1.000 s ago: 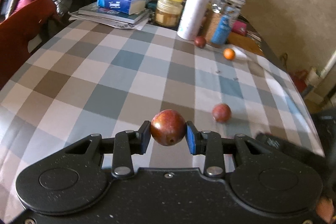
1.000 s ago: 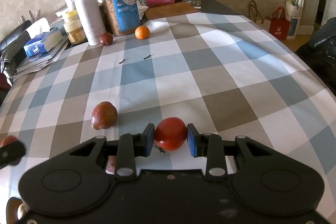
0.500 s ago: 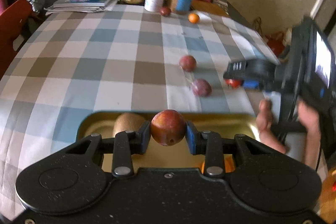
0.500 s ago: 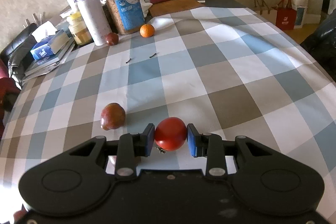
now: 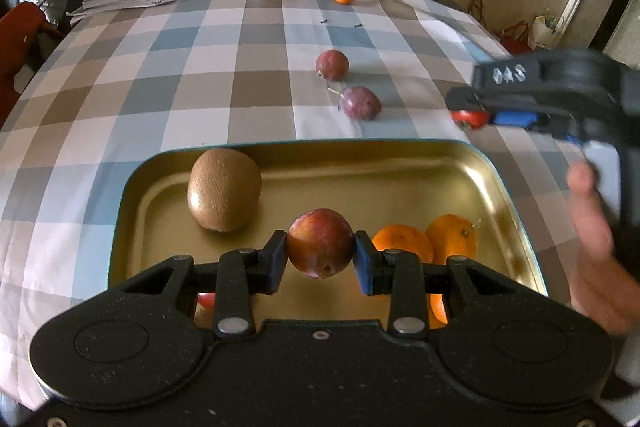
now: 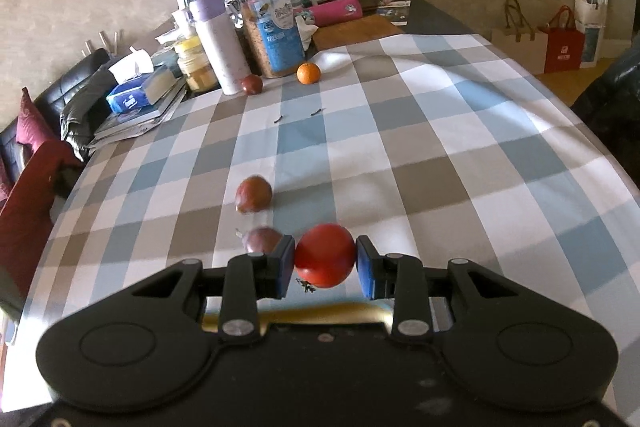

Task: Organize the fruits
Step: 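Carry the plum in left gripper while right gripper carries the tomato over the tray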

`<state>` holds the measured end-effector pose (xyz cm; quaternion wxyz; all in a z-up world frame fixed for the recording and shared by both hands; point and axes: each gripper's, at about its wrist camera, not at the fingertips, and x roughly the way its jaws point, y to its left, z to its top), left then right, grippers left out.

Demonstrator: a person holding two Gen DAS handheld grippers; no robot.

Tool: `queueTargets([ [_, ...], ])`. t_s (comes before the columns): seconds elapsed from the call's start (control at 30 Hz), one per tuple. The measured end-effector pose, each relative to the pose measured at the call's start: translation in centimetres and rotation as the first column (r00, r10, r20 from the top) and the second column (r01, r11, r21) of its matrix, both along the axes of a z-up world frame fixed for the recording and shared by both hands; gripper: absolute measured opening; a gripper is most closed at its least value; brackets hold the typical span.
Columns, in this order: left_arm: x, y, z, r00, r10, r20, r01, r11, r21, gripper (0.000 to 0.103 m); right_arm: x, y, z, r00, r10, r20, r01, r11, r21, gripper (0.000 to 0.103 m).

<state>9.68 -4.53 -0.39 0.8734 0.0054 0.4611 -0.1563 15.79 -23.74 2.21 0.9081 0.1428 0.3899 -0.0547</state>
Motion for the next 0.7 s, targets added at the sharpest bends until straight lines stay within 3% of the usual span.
queueTargets([
  [0.3,0.7,0.1,-0.9,0.999,0.036,-0.027,-0.036,0.999,0.009,0.044,-3.9,0.5,-1.3,0.999,-0.033,-0.025,0.032,0.999,-0.025,0.034],
  [0.5,1.0,0.0,-1.2,0.998,0.052,-0.031,-0.051,0.998,0.025,0.044,-4.8,1.4,-1.8,0.999,-0.026,-0.037,0.023,0.996,-0.09,0.034],
  [0.7,1.0,-0.2,-1.2,0.998,0.057,-0.019,-0.056,0.997,0.051,0.044,-5.2,1.8,-1.8,0.999,-0.007,-0.037,0.003,0.995,-0.096,0.034],
])
